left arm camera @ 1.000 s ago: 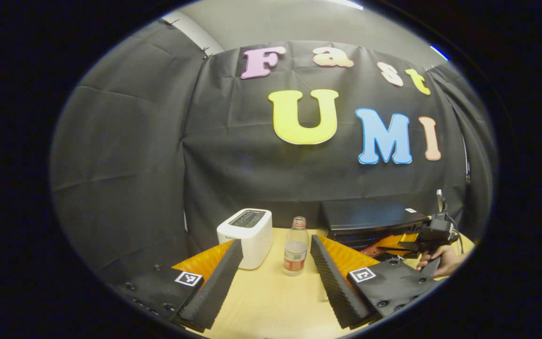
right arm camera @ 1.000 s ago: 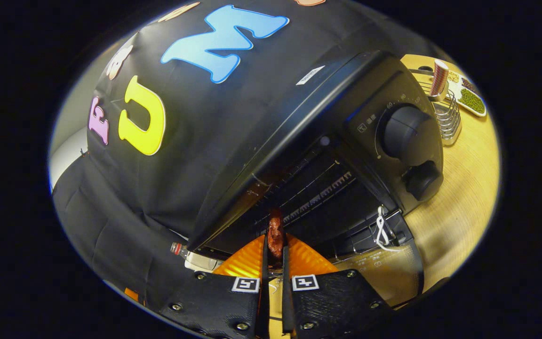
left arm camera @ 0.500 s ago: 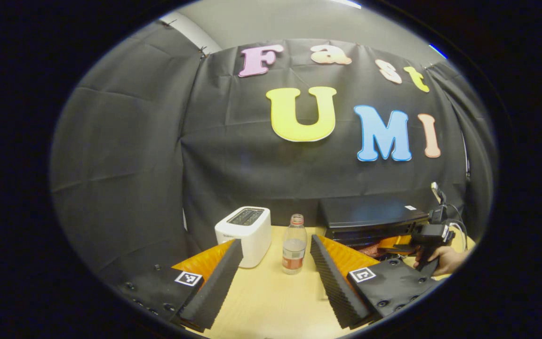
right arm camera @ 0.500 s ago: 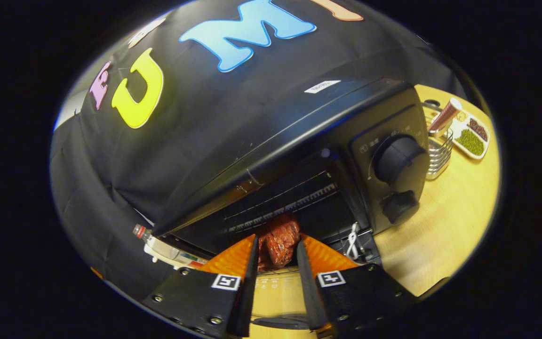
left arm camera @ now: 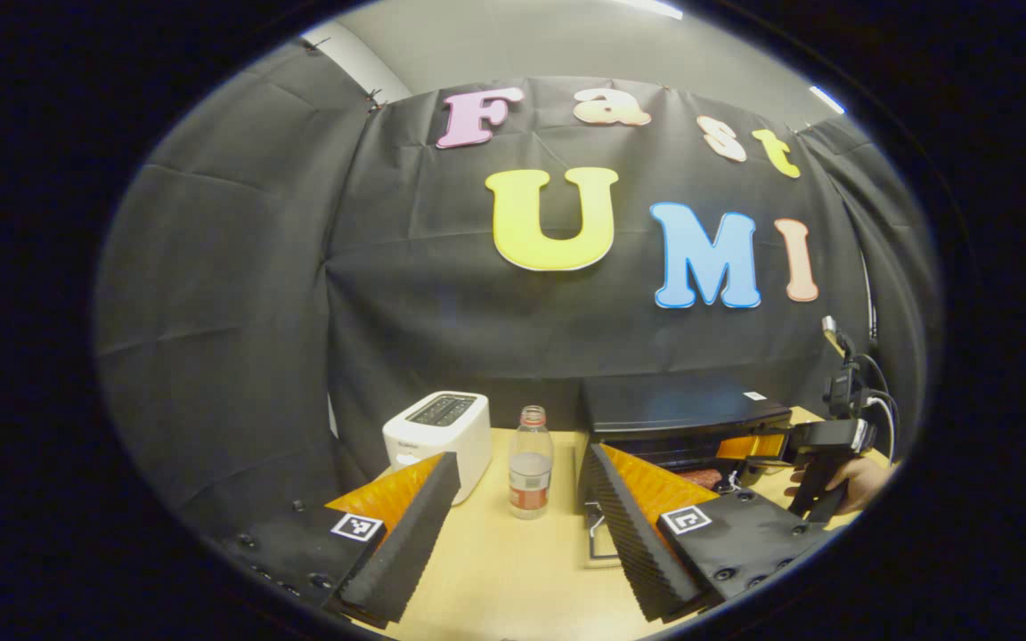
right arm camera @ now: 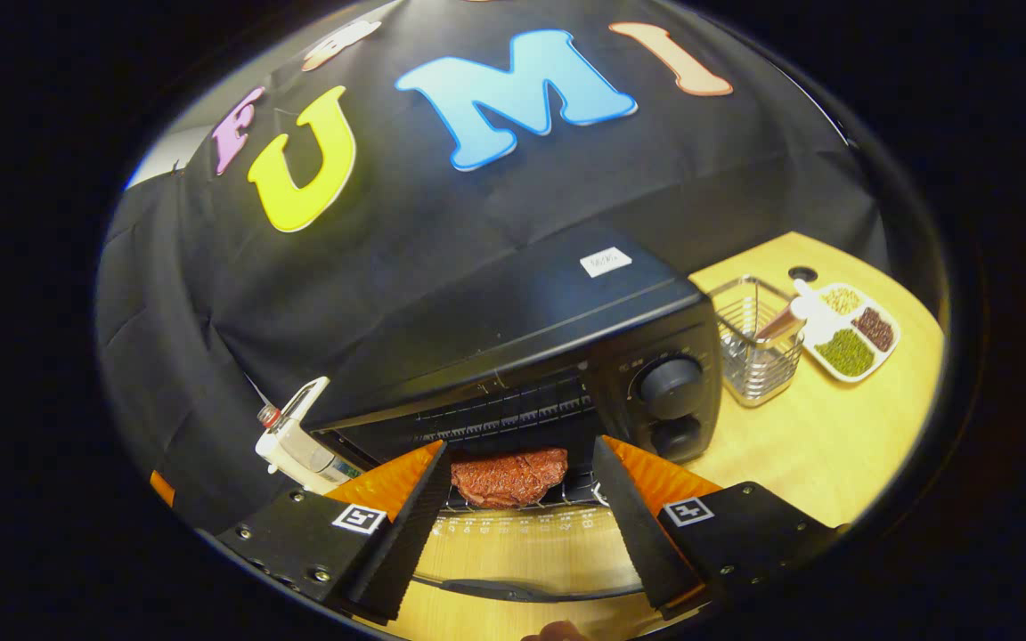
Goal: Open the electric oven with the left hand, put the food in, and close the electric oven.
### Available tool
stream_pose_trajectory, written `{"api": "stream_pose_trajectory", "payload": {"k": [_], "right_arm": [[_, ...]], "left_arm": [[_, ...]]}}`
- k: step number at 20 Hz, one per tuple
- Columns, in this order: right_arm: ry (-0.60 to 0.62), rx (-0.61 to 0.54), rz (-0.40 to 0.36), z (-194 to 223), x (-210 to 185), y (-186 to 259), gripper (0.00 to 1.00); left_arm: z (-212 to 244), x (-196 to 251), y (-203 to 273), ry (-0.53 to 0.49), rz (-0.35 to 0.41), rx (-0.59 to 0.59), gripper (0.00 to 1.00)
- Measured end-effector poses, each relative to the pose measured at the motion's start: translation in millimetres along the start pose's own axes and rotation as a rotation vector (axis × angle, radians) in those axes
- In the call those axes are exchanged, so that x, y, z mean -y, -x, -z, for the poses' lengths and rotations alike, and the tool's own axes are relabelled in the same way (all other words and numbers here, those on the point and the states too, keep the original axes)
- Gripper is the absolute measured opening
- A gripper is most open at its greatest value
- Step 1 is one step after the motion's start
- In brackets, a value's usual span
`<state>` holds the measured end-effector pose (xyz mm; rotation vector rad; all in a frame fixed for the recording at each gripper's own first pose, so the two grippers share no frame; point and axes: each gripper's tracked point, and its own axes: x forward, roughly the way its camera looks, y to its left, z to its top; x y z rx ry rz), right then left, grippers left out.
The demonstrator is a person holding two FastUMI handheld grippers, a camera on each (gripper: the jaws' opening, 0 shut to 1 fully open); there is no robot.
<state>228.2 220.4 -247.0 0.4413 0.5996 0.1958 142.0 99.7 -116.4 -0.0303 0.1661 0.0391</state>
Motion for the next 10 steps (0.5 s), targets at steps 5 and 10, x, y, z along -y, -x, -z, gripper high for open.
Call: {"api": "stream_pose_trajectory", "payload": {"k": [5, 10], "right_arm": [[0.11, 0.106, -0.008, -28, -4, 64, 0.97], [0.19, 0.228, 0.022, -56, 6, 124, 0.97]], "left_arm": [[22, 34, 0, 0.008, 0.059, -0.04, 1.0], [58, 69, 2, 0.014, 0.121, -0.117, 0.98]]}}
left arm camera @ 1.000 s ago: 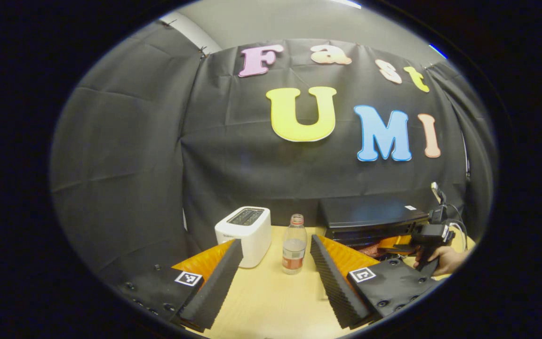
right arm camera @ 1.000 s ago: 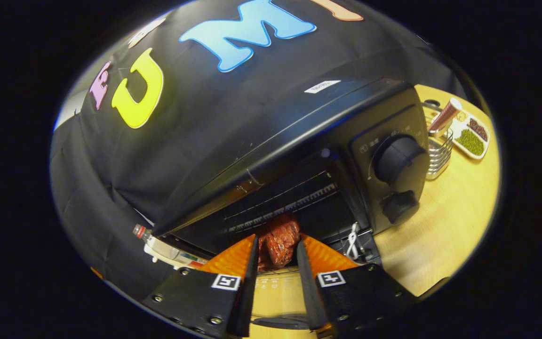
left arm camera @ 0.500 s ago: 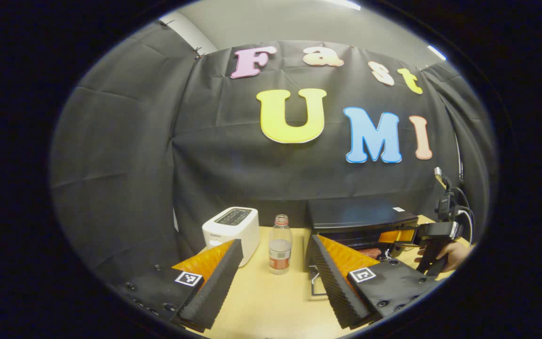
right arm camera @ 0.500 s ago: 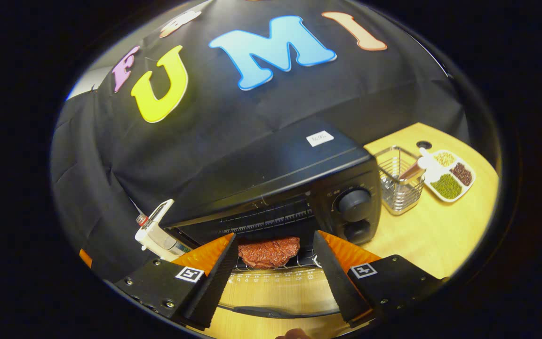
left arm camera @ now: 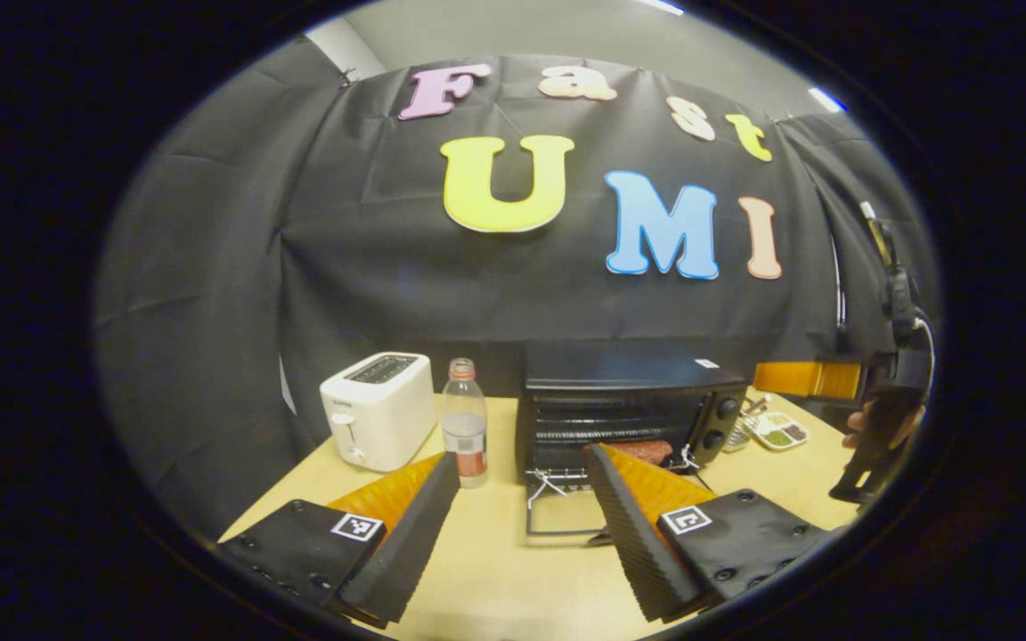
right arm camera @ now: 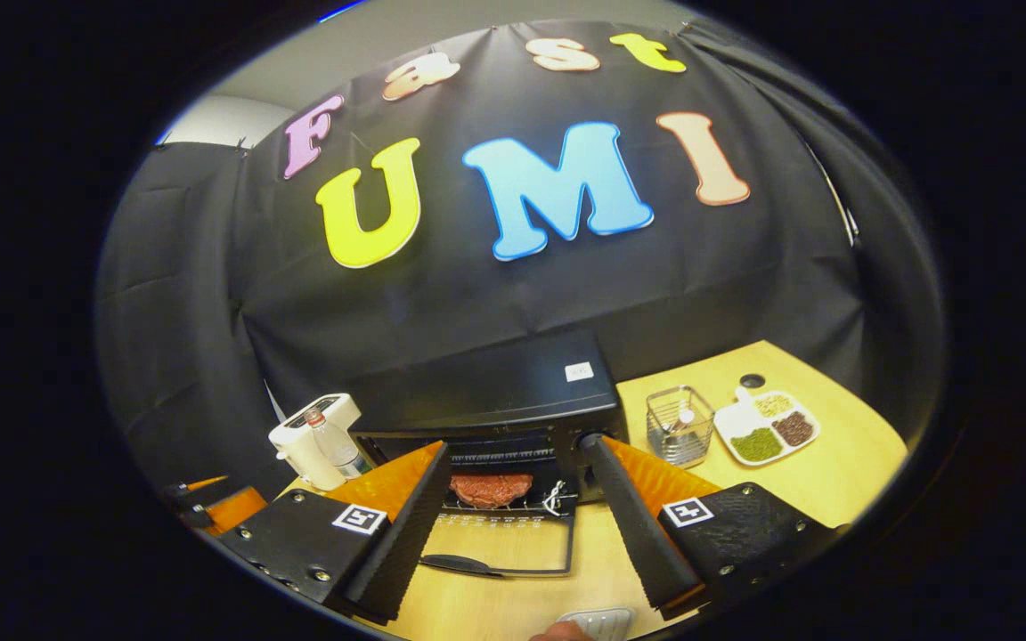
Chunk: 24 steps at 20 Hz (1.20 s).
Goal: Open the electric oven with the left hand, put the food in, and close the electric oven.
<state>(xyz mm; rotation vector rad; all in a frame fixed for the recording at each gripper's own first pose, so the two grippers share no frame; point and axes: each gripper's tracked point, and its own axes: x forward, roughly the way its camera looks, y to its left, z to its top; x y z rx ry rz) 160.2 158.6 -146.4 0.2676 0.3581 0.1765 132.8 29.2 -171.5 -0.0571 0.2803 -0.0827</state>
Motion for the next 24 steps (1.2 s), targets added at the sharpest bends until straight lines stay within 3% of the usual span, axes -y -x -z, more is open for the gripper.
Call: {"api": "stream_pose_trajectory", "payload": {"k": [6, 12, 19, 24], "right_arm": [[0.126, 0.082, 0.062, -22, 27, 54, 0.97], [0.217, 0.115, 0.143, -23, 55, 94, 0.97], [0.242, 0.095, 0.282, -23, 108, 131, 0.97], [0.238, 0.097, 0.363, -27, 139, 156, 0.97]], "left_arm": [[48, 41, -9, 0.002, 0.071, -0.118, 0.98], [117, 90, -25, 0.033, 0.186, -0.335, 0.98], [176, 128, -52, -0.022, 0.224, -0.49, 0.98], [201, 140, -70, -0.025, 0.207, -0.559, 0.98]]}}
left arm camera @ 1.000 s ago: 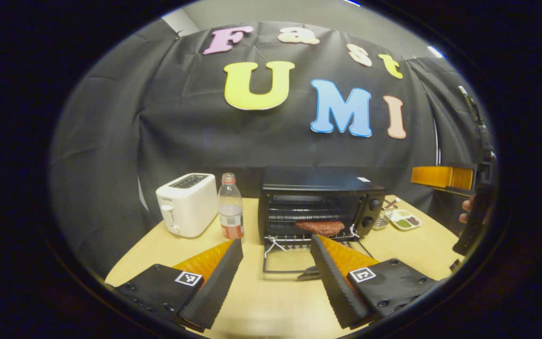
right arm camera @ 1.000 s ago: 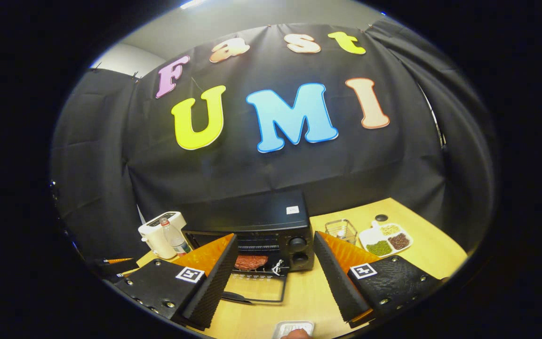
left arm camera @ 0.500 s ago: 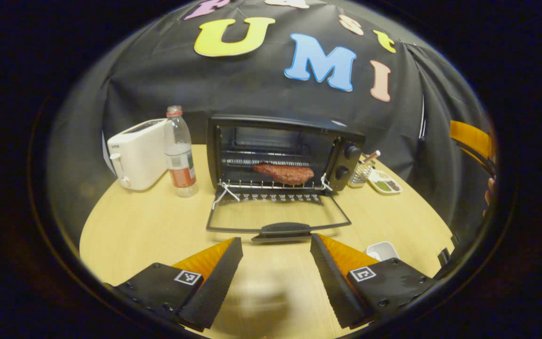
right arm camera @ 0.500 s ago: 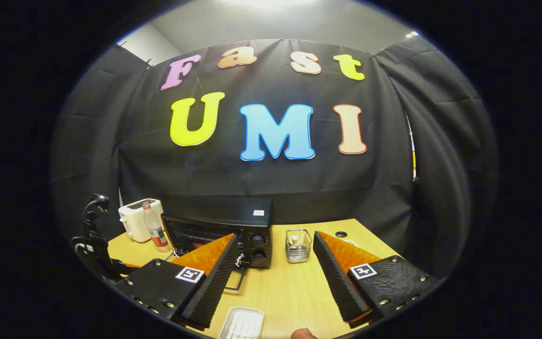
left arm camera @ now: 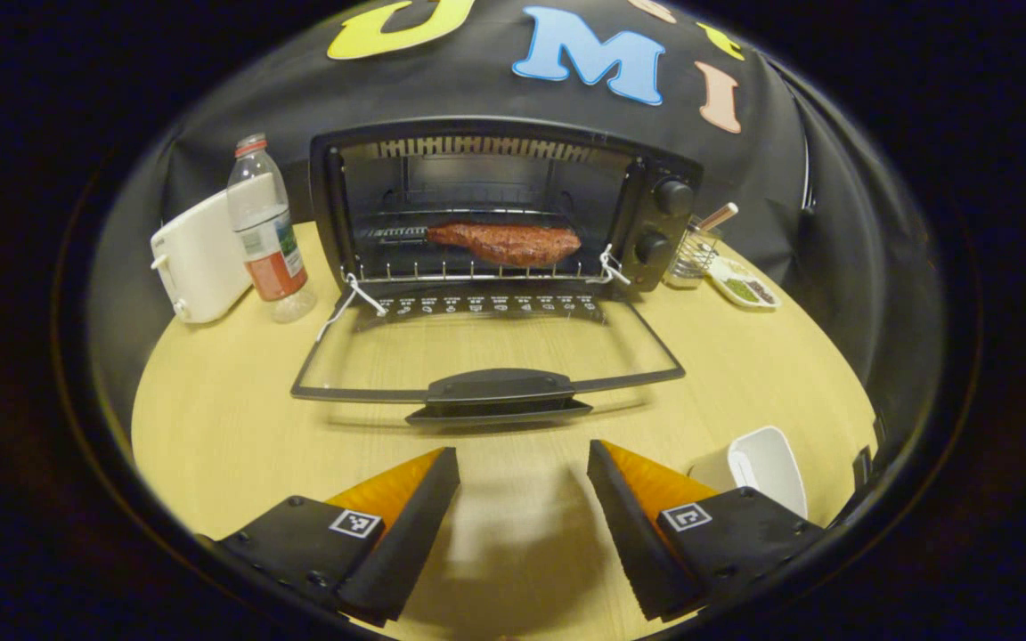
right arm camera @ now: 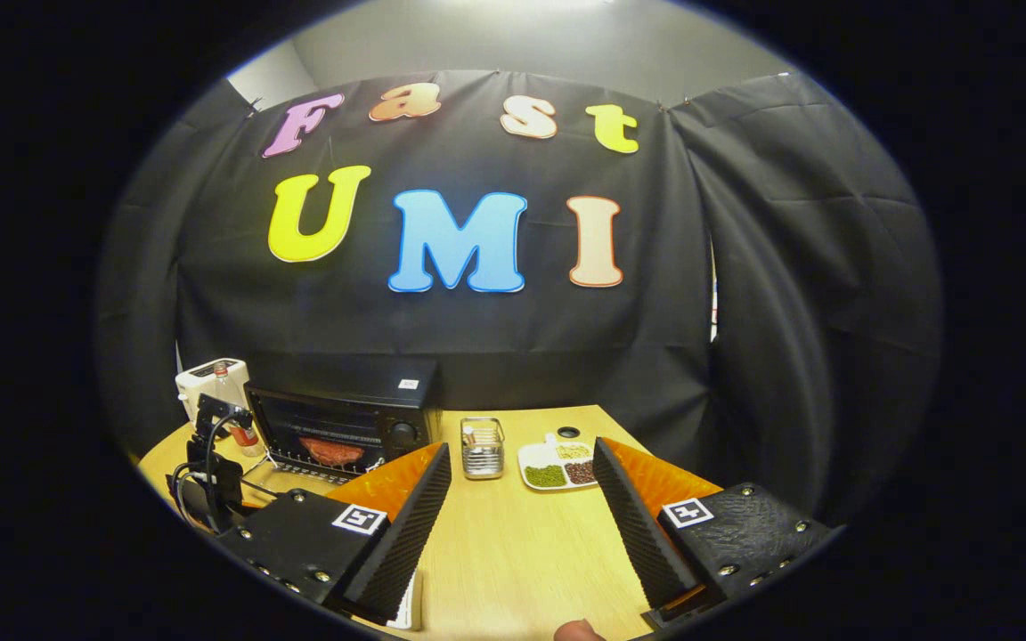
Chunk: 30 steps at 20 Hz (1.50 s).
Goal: Open the electric oven with the left hand, put the food in, and close the electric oven.
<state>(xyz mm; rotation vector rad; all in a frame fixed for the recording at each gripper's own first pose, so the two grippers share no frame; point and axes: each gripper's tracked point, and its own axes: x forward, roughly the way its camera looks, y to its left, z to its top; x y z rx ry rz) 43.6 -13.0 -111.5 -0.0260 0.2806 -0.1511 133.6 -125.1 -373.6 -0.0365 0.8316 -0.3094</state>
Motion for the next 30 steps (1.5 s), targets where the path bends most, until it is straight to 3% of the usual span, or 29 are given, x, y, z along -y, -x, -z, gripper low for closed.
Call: {"api": "stream_pose_trajectory", "payload": {"k": [5, 10, 23, 30], "right_arm": [[-0.01, -0.005, 0.041, 3, 19, 4, 0.97], [-0.009, 0.002, 0.036, 3, 21, 6, 0.97], [0.007, 0.017, -0.043, 0, 7, -2, 0.95], [0.001, -0.015, -0.089, 8, -5, -5, 0.95]], "left_arm": [[-3, -8, -16, -0.039, -0.047, -0.01, 0.98], [-7, -10, -19, -0.024, -0.081, 0.02, 0.98], [-35, -6, 16, -0.024, -0.121, 0.113, 1.0], [-64, -3, 36, -0.049, -0.118, 0.22, 0.98]]}}
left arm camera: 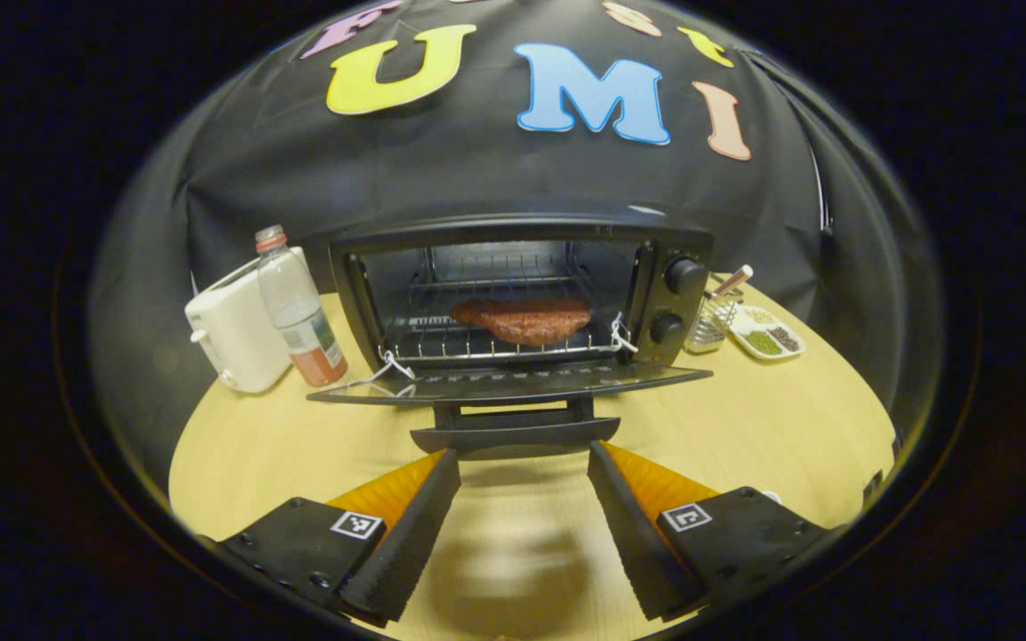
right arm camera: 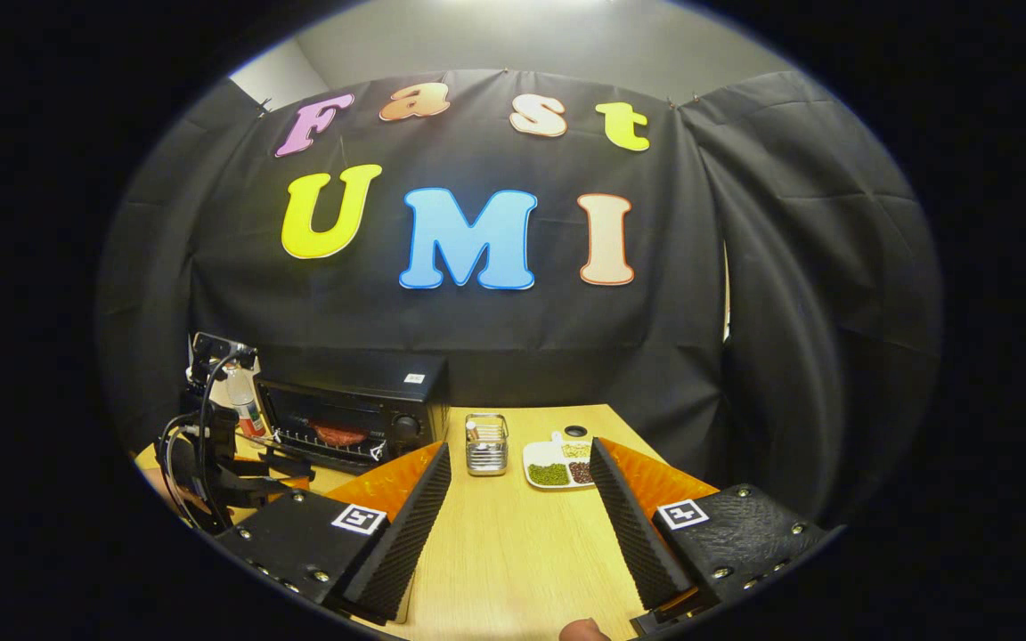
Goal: Open the electric oven with the left hand, put the food in, and close the electric oven.
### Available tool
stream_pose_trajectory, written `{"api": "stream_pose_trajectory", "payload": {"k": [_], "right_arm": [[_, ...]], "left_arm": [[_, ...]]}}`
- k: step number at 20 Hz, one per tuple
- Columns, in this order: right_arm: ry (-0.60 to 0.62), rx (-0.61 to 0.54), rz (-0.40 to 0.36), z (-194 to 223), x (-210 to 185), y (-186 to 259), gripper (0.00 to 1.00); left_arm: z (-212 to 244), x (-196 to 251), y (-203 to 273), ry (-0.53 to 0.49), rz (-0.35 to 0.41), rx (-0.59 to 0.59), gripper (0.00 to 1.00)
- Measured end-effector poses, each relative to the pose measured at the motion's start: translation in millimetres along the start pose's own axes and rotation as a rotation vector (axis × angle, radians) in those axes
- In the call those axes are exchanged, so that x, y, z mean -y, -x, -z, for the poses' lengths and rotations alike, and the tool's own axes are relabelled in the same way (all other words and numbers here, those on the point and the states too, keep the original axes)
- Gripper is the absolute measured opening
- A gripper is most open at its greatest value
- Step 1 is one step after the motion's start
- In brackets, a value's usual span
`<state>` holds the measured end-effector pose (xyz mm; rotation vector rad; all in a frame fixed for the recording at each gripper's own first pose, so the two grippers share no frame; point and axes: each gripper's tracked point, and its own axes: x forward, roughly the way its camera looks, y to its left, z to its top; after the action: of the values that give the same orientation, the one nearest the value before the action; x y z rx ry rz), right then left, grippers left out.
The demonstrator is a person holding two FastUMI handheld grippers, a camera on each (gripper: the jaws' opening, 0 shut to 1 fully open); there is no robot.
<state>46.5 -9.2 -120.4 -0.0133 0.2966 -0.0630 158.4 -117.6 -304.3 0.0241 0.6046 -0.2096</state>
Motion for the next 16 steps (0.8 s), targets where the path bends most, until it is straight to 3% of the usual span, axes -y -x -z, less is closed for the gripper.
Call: {"api": "stream_pose_trajectory", "payload": {"k": [8, 12, 16], "right_arm": [[0.009, -0.023, 0.003, 5, -2, -2, 0.95], [0.012, -0.025, 0.017, 3, -2, -3, 0.95], [0.011, 0.017, 0.029, -8, -3, -7, 0.95]], "left_arm": [[-45, -5, -3, -0.089, -0.005, 0.15, 1.0], [-76, -2, -7, -0.068, 0.011, 0.236, 0.98], [-122, 7, 27, -0.077, 0.037, 0.373, 1.0]]}}
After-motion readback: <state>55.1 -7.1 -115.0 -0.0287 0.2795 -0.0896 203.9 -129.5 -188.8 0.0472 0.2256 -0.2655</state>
